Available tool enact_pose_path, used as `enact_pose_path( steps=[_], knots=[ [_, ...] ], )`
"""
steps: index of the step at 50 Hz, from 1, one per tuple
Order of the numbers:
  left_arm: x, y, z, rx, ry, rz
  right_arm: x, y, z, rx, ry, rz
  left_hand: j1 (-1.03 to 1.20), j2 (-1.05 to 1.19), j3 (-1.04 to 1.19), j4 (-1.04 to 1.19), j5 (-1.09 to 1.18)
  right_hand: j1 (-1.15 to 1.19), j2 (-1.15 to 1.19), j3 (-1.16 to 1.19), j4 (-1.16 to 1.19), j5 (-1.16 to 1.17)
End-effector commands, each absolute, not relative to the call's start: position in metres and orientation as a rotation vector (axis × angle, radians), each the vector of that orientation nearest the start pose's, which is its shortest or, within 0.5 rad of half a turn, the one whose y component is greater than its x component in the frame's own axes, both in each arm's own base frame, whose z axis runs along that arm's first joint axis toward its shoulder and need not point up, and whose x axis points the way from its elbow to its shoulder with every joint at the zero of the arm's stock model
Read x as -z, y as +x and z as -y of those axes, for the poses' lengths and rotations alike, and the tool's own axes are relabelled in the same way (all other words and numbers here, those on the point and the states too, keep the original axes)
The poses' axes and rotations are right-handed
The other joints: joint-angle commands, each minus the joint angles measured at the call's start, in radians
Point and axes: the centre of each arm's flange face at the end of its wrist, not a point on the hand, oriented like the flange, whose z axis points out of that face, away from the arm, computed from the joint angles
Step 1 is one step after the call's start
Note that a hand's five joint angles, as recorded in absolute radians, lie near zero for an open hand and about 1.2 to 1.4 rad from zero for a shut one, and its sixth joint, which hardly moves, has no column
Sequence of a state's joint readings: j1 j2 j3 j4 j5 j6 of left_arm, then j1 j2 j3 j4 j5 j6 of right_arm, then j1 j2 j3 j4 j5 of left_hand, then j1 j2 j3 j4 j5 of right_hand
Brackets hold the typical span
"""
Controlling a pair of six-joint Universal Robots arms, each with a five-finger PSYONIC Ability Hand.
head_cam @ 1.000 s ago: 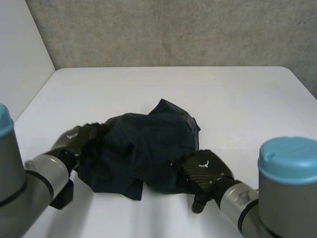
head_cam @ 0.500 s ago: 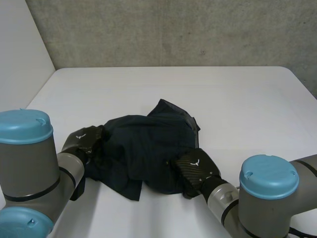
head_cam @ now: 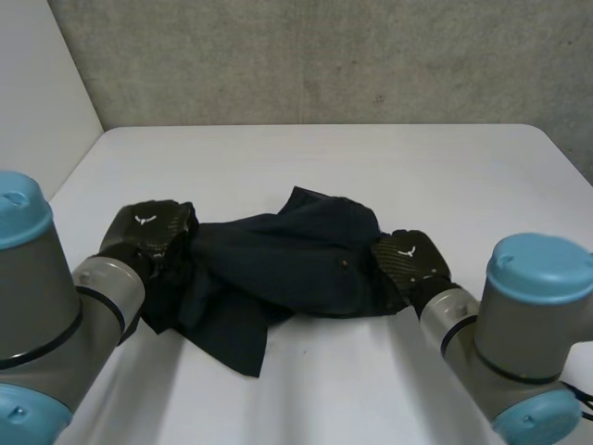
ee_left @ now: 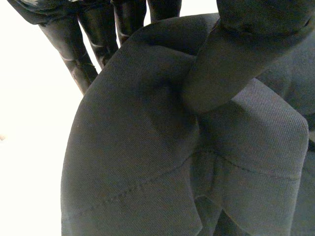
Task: Fold the shorts.
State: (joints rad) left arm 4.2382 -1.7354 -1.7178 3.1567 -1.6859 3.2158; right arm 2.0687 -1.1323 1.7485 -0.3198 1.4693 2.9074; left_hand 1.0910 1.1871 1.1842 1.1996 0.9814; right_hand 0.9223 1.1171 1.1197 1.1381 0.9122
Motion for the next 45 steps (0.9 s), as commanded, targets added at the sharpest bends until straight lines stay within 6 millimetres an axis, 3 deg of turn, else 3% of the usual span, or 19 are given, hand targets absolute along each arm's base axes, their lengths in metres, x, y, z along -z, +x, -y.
enact_pose_path(
  steps=[1,4,9,19,20,22,23,26,30,31,34,35,38,39,45],
  knots=[
    [-0.226,-0.242,0.219,1.956,0.656,-2.554,-0.143,0.276,0.211,1.425,-0.948,-2.271,0.305,0.209,0.212,0.197,0.24,-0.305,-0.5,-0.503,-0.521,-0.47],
    [-0.221,-0.242,0.22,1.934,0.656,-2.567,-0.14,0.277,0.21,1.386,-0.835,-2.266,0.305,0.209,0.212,0.197,0.24,-0.467,-0.661,-0.664,-0.682,-0.631],
    [-0.218,-0.243,0.223,1.919,0.654,-2.575,-0.134,0.28,0.212,1.345,-0.679,-2.261,0.305,0.209,0.212,0.197,0.24,-0.505,-0.7,-0.703,-0.721,-0.67],
    [-0.224,-0.247,0.225,1.953,0.655,-2.559,-0.123,0.291,0.213,1.343,-0.651,-2.219,0.305,0.209,0.212,0.197,0.24,-0.508,-0.703,-0.706,-0.724,-0.673],
    [-0.227,-0.247,0.228,1.971,0.645,-2.547,-0.107,0.304,0.209,1.296,-0.683,-2.224,0.305,0.209,0.212,0.197,0.24,-0.357,-0.552,-0.554,-0.573,-0.521],
    [-0.228,-0.247,0.227,1.974,0.649,-2.546,-0.104,0.305,0.211,1.293,-0.683,-2.226,0.305,0.209,0.212,0.197,0.24,0.006,-0.189,-0.192,-0.21,-0.159],
    [-0.229,-0.248,0.227,1.976,0.652,-2.544,-0.106,0.307,0.214,1.303,-0.685,-2.21,0.305,0.209,0.212,0.197,0.24,0.469,0.274,0.272,0.253,0.305],
    [-0.23,-0.248,0.226,1.97,0.657,-2.547,-0.117,0.309,0.217,1.345,-0.691,-2.183,0.305,0.209,0.212,0.197,0.24,0.474,0.279,0.277,0.258,0.31],
    [-0.238,-0.246,0.221,1.944,0.682,-2.563,-0.173,0.307,0.225,1.531,-0.699,-2.052,0.305,0.209,0.212,0.197,0.24,0.474,0.279,0.277,0.258,0.31],
    [-0.241,-0.246,0.219,1.932,0.695,-2.57,-0.206,0.303,0.228,1.646,-0.713,-1.974,0.305,0.209,0.212,0.197,0.24,0.474,0.279,0.277,0.258,0.31],
    [-0.262,-0.241,0.205,1.898,0.751,-2.603,-0.248,0.285,0.232,1.808,-0.744,-1.928,0.305,0.209,0.212,0.197,0.24,0.474,0.279,0.277,0.258,0.31],
    [-0.268,-0.24,0.201,1.89,0.769,-2.612,-0.272,0.27,0.234,1.896,-0.775,-1.93,0.305,0.209,0.212,0.197,0.24,0.474,0.279,0.277,0.258,0.31],
    [-0.295,-0.237,0.185,1.894,0.864,-2.619,-0.304,0.255,0.23,1.999,-0.866,-1.932,0.305,0.209,0.212,0.197,0.24,0.474,0.279,0.277,0.258,0.31],
    [-0.303,-0.237,0.181,1.903,0.887,-2.614,-0.324,0.249,0.227,2.053,-0.916,-1.936,0.305,0.209,0.212,0.197,0.24,0.474,0.279,0.277,0.258,0.31],
    [-0.363,-0.23,0.148,2.021,1.03,-2.583,-0.381,0.24,0.211,2.16,-0.973,-1.886,0.305,0.209,0.212,0.197,0.24,0.474,0.279,0.277,0.258,0.31]
  ],
)
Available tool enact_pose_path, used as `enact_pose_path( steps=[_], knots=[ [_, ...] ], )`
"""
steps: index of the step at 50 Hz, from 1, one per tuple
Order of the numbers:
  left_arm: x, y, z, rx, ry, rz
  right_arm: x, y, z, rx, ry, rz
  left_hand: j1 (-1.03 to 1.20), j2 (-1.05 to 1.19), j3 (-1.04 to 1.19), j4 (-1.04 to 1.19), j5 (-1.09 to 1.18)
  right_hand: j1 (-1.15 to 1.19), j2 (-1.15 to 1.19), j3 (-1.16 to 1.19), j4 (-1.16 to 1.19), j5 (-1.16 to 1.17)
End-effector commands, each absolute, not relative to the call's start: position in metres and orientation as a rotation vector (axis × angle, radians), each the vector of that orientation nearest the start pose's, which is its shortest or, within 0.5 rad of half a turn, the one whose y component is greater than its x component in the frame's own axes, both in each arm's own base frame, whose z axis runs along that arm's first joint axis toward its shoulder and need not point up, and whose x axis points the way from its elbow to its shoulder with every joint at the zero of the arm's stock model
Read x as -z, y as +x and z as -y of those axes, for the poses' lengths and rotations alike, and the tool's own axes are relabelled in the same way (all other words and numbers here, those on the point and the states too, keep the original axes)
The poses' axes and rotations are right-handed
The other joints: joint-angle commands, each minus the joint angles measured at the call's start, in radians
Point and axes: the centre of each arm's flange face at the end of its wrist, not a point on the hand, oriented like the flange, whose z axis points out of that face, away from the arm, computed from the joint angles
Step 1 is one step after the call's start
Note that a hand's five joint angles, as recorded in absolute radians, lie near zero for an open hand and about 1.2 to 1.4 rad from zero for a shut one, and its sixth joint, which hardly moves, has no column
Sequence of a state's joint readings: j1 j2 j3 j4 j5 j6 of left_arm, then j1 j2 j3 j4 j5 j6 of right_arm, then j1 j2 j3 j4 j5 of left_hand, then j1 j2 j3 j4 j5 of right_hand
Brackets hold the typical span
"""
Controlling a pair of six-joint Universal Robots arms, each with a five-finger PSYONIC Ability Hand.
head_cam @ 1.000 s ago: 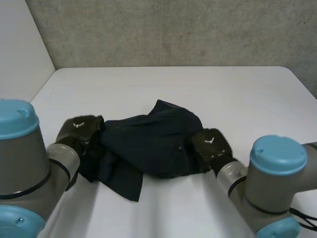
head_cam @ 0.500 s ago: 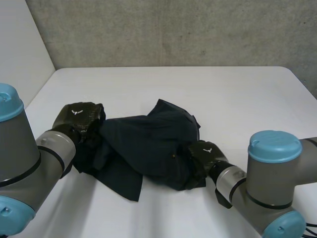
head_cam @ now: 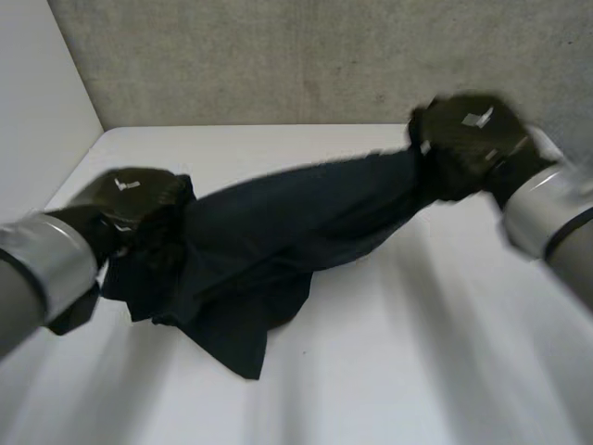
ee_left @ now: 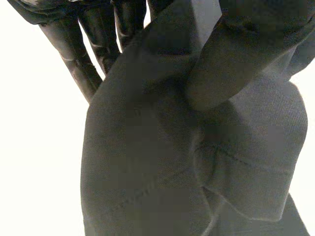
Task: Fold the shorts.
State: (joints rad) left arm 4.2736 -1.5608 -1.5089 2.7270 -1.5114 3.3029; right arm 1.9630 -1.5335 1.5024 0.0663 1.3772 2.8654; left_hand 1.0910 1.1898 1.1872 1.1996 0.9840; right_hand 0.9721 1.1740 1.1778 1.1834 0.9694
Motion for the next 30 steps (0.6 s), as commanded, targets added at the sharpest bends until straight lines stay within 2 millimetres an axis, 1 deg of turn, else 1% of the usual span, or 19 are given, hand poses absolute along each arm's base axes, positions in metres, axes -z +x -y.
enact_pose_path(
  steps=[1,3,6,10,11,12,14,15,17,18,19,21,22,23,25,26,27,28,30],
  knots=[
    [-0.37,-0.23,0.145,2.036,1.04,-2.583,-0.399,0.237,0.204,2.2,-0.958,-1.854,0.305,0.207,0.209,0.197,0.238,0.424,0.222,0.218,0.213,0.252],
    [-0.387,-0.23,0.138,2.074,1.087,-2.588,-0.414,0.235,0.196,2.226,-0.95,-1.826,0.305,0.207,0.209,0.197,0.238,0.424,0.222,0.218,0.213,0.252],
    [-0.399,-0.227,0.137,2.101,1.099,-2.594,-0.43,0.231,0.189,2.251,-0.936,-1.802,0.305,0.207,0.209,0.197,0.238,0.424,0.222,0.218,0.213,0.252],
    [-0.402,-0.218,0.16,2.111,0.96,-2.616,-0.429,0.232,0.194,2.238,-0.927,-1.812,0.305,0.207,0.209,0.197,0.238,0.424,0.222,0.218,0.213,0.252],
    [-0.4,-0.217,0.165,2.097,0.934,-2.63,-0.42,0.236,0.203,2.196,-0.928,-1.845,0.305,0.207,0.209,0.197,0.238,0.424,0.222,0.218,0.213,0.252],
    [-0.393,-0.214,0.182,2.06,0.876,-2.662,-0.411,0.239,0.209,2.161,-0.933,-1.873,0.305,0.207,0.209,0.197,0.238,0.424,0.222,0.218,0.213,0.252],
    [-0.382,-0.214,0.201,2.016,0.848,-2.695,-0.392,0.245,0.224,2.086,-0.95,-1.937,0.305,0.207,0.209,0.197,0.238,0.424,0.222,0.218,0.213,0.252],
    [-0.376,-0.214,0.211,2.001,0.834,-2.703,-0.372,0.252,0.238,2.014,-0.97,-1.999,0.305,0.207,0.209,0.197,0.238,0.424,0.222,0.218,0.213,0.252],
    [-0.358,-0.22,0.238,1.968,0.821,-2.727,-0.353,0.26,0.249,1.942,-0.99,-2.041,0.305,0.207,0.209,0.197,0.238,0.424,0.222,0.218,0.213,0.252],
    [-0.35,-0.222,0.249,1.955,0.819,-2.736,-0.335,0.269,0.257,1.881,-1.015,-2.071,0.305,0.207,0.209,0.197,0.238,0.424,0.222,0.218,0.213,0.252],
    [-0.337,-0.227,0.265,1.937,0.826,-2.746,-0.328,0.274,0.262,1.867,-1.024,-2.074,0.305,0.207,0.209,0.197,0.238,0.424,0.222,0.218,0.213,0.252],
    [-0.32,-0.234,0.284,1.913,0.838,-2.762,-0.314,0.284,0.274,1.858,-1.031,-2.079,0.305,0.207,0.209,0.197,0.238,0.424,0.222,0.218,0.213,0.252],
    [-0.312,-0.239,0.293,1.902,0.847,-2.771,-0.297,0.293,0.29,1.872,-1.02,-2.094,0.305,0.207,0.209,0.197,0.238,0.424,0.222,0.218,0.213,0.252],
    [-0.295,-0.247,0.311,1.889,0.857,-2.781,-0.29,0.297,0.297,1.884,-1.012,-2.101,0.305,0.207,0.209,0.197,0.238,0.424,0.222,0.218,0.213,0.252],
    [-0.278,-0.255,0.328,1.873,0.867,-2.784,-0.278,0.303,0.313,1.946,-0.984,-2.102,0.305,0.207,0.209,0.197,0.238,0.424,0.222,0.218,0.213,0.252],
    [-0.27,-0.258,0.336,1.863,0.86,-2.784,-0.27,0.309,0.329,2.038,-0.939,-2.073,0.305,0.207,0.209,0.197,0.238,0.424,0.222,0.218,0.213,0.252],
    [-0.256,-0.263,0.352,1.861,0.842,-2.769,-0.268,0.312,0.337,2.09,-0.905,-2.05,0.305,0.207,0.209,0.197,0.238,0.424,0.222,0.218,0.213,0.252],
    [-0.251,-0.266,0.361,1.873,0.827,-2.747,-0.265,0.314,0.344,2.143,-0.874,-2.022,0.305,0.207,0.209,0.197,0.238,0.424,0.222,0.218,0.213,0.252],
    [-0.243,-0.27,0.376,1.916,0.789,-2.697,-0.259,0.326,0.36,2.295,-0.814,-1.903,-0.036,-0.135,-0.132,-0.144,-0.103,0.424,0.222,0.218,0.213,0.252]
  ],
)
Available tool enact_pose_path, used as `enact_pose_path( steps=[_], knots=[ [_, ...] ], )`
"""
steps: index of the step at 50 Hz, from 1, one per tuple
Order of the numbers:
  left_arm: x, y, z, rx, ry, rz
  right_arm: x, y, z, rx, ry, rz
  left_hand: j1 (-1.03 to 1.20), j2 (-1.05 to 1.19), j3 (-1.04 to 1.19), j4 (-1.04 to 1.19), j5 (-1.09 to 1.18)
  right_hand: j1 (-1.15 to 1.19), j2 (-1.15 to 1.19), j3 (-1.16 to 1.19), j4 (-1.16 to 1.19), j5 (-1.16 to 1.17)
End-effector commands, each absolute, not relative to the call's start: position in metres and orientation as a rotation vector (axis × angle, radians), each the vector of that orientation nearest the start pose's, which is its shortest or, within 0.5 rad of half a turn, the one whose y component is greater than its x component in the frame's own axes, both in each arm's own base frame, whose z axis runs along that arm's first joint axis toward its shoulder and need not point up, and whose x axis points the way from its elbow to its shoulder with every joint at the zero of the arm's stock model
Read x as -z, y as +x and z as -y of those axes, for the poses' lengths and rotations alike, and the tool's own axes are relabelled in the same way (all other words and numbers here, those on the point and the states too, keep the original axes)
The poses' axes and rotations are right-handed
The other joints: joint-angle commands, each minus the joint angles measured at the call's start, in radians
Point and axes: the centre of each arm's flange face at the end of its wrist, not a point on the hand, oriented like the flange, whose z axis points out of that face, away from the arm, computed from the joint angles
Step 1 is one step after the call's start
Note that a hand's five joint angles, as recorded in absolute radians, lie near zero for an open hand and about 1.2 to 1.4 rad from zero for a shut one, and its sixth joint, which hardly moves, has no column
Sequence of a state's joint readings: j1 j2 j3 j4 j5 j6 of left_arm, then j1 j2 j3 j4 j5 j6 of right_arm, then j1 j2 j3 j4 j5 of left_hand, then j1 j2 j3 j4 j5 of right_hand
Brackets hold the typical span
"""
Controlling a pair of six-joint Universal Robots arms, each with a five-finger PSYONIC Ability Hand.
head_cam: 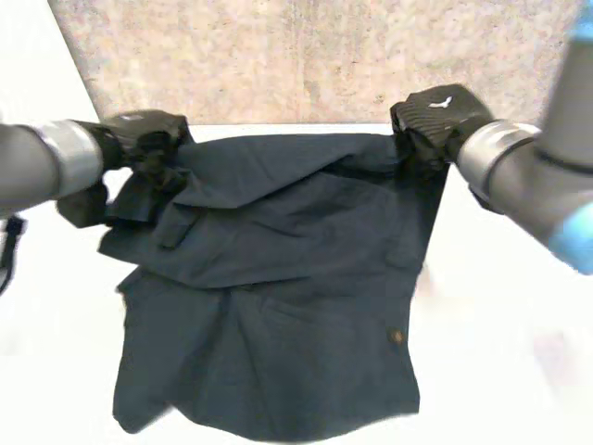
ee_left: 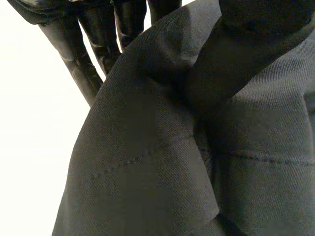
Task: Fold the shorts.
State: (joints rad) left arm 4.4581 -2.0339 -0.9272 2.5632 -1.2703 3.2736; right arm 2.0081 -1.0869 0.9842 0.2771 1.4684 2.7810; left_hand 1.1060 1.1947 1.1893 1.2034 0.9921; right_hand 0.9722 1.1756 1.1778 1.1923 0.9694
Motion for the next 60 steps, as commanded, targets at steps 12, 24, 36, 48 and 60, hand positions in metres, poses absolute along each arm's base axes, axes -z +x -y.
enact_pose_path(
  steps=[12,24,36,48,60],
  knots=[
    [-0.265,-0.29,0.405,2.343,0.553,-2.33,-0.25,0.342,0.373,2.514,-0.725,-1.687,-0.931,-1.02,-1.015,-1.029,-0.992,-0.798,-1.001,-1.003,-1.018,-0.969],
    [-0.259,-0.258,0.317,2.092,0.6,-2.557,-0.246,0.302,0.301,2.031,-0.906,-2.11,-0.931,-1.02,-1.015,-1.029,-0.992,-0.798,-1.001,-1.003,-1.018,-0.969],
    [-0.215,-0.239,0.211,1.849,0.745,-2.746,-0.208,0.254,0.233,1.55,-1.045,-2.314,-0.819,-0.908,-0.902,-0.917,-0.88,-0.385,-0.589,-0.591,-0.605,-0.557],
    [-0.172,-0.256,0.196,1.897,0.835,-2.719,-0.151,0.246,0.233,1.582,-1.036,-2.218,-0.664,-0.752,-0.747,-0.761,-0.724,-0.371,-0.574,-0.576,-0.591,-0.542],
    [-0.133,-0.259,0.232,1.736,0.712,-2.683,-0.119,0.256,0.261,1.648,-1.042,-2.186,-0.549,-0.638,-0.632,-0.647,-0.61,-0.318,-0.521,-0.523,-0.538,-0.49]
  ],
)
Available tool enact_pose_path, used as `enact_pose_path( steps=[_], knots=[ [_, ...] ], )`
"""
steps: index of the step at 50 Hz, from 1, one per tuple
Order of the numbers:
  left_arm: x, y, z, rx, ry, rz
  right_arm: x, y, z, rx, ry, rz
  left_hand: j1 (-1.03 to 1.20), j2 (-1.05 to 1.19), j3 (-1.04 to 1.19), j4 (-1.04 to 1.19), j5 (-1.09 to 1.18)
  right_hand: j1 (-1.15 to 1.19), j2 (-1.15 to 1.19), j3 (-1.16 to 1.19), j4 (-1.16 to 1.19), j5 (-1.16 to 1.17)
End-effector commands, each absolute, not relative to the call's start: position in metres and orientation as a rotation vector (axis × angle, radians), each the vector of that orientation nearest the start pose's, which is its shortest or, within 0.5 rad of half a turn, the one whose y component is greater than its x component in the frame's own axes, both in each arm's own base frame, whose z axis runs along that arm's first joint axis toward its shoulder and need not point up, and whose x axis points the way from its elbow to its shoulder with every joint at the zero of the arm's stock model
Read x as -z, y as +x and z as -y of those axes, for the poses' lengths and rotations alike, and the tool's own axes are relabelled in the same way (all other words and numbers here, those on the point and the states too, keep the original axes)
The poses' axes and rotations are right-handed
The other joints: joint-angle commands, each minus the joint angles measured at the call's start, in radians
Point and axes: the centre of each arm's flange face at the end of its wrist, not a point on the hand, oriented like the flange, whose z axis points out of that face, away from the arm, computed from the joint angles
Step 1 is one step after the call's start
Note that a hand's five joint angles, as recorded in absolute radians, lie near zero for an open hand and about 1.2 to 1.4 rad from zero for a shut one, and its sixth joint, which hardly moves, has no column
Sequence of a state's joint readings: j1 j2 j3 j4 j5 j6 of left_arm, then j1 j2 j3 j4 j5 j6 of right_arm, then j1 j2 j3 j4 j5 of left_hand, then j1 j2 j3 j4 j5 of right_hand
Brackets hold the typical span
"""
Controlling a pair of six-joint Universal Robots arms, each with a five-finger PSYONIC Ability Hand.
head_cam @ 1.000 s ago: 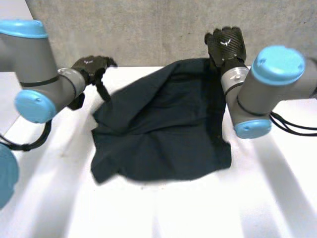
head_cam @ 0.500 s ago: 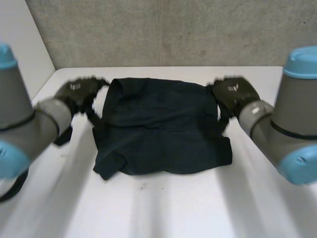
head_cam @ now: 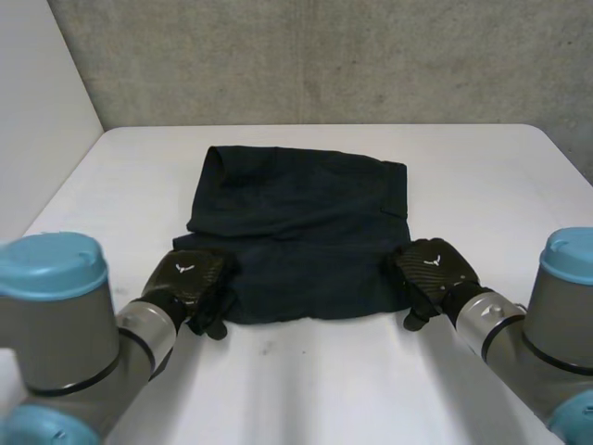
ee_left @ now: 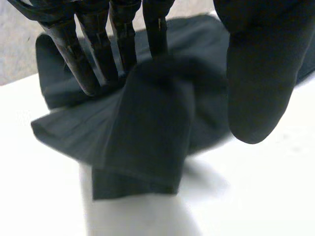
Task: Fold the shorts.
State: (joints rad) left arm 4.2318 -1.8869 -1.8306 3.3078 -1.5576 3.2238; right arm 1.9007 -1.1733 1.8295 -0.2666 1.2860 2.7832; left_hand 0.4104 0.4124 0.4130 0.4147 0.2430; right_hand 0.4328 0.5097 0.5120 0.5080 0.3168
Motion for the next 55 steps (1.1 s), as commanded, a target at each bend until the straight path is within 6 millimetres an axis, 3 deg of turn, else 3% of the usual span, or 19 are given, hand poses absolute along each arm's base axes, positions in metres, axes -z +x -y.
enact_pose_path(
  steps=[1,10,16,18,23,27,32,34,37,44,47,52,55],
  knots=[
    [-0.132,-0.259,0.234,1.732,0.712,-2.678,-0.118,0.257,0.265,1.662,-1.047,-2.182,0.158,0.156,0.156,0.154,0.151,0.268,0.191,0.189,0.193,0.21],
    [-0.133,-0.257,0.246,1.766,0.714,-2.622,-0.117,0.258,0.278,1.737,-1.073,-2.19,0.616,0.614,0.613,0.611,0.608,0.547,0.47,0.468,0.472,0.489],
    [-0.135,-0.258,0.249,1.793,0.742,-2.583,-0.116,0.261,0.286,1.785,-1.07,-2.164,0.783,0.781,0.781,0.779,0.776,0.747,0.67,0.668,0.672,0.688],
    [-0.137,-0.258,0.25,1.803,0.747,-2.568,-0.114,0.262,0.289,1.789,-1.071,-2.161,0.918,0.916,0.915,0.913,0.911,0.963,0.886,0.884,0.888,0.904],
    [-0.142,-0.256,0.253,1.823,0.736,-2.552,-0.121,0.262,0.295,1.818,-1.071,-2.161,0.986,0.984,0.983,0.982,0.979,0.963,0.887,0.884,0.888,0.905],
    [-0.161,-0.253,0.254,1.877,0.751,-2.487,-0.136,0.259,0.293,1.819,-1.073,-2.172,0.986,0.984,0.983,0.982,0.979,0.963,0.887,0.884,0.888,0.905],
    [-0.185,-0.244,0.253,1.899,0.807,-2.382,-0.186,0.254,0.278,1.827,-1.079,-2.164,0.986,0.984,0.983,0.982,0.979,0.963,0.887,0.884,0.888,0.905],
    [-0.191,-0.238,0.255,1.882,0.833,-2.357,-0.195,0.252,0.273,1.805,-1.086,-2.178,0.986,0.984,0.983,0.982,0.979,0.963,0.887,0.884,0.888,0.905],
    [-0.19,-0.233,0.256,1.846,0.863,-2.365,-0.199,0.251,0.262,1.712,-1.11,-2.223,0.986,0.984,0.983,0.982,0.979,0.963,0.887,0.884,0.888,0.905],
    [-0.178,-0.229,0.232,1.687,0.994,-2.49,-0.197,0.247,0.247,1.566,-1.178,-2.303,0.986,0.984,0.983,0.982,0.979,0.963,0.887,0.884,0.888,0.905],
    [-0.194,-0.226,0.219,1.674,1.0,-2.511,-0.203,0.246,0.245,1.584,-1.211,-2.295,0.986,0.984,0.983,0.982,0.979,0.963,0.887,0.884,0.888,0.905],
    [-0.232,-0.223,0.198,1.728,1.015,-2.48,-0.261,0.238,0.233,1.786,-1.243,-2.197,0.986,0.984,0.983,0.982,0.979,0.963,0.887,0.884,0.888,0.905],
    [-0.259,-0.22,0.182,1.817,1.015,-2.425,-0.284,0.235,0.221,1.846,-1.251,-2.16,0.986,0.984,0.983,0.982,0.979,0.963,0.887,0.884,0.888,0.905]
  ],
)
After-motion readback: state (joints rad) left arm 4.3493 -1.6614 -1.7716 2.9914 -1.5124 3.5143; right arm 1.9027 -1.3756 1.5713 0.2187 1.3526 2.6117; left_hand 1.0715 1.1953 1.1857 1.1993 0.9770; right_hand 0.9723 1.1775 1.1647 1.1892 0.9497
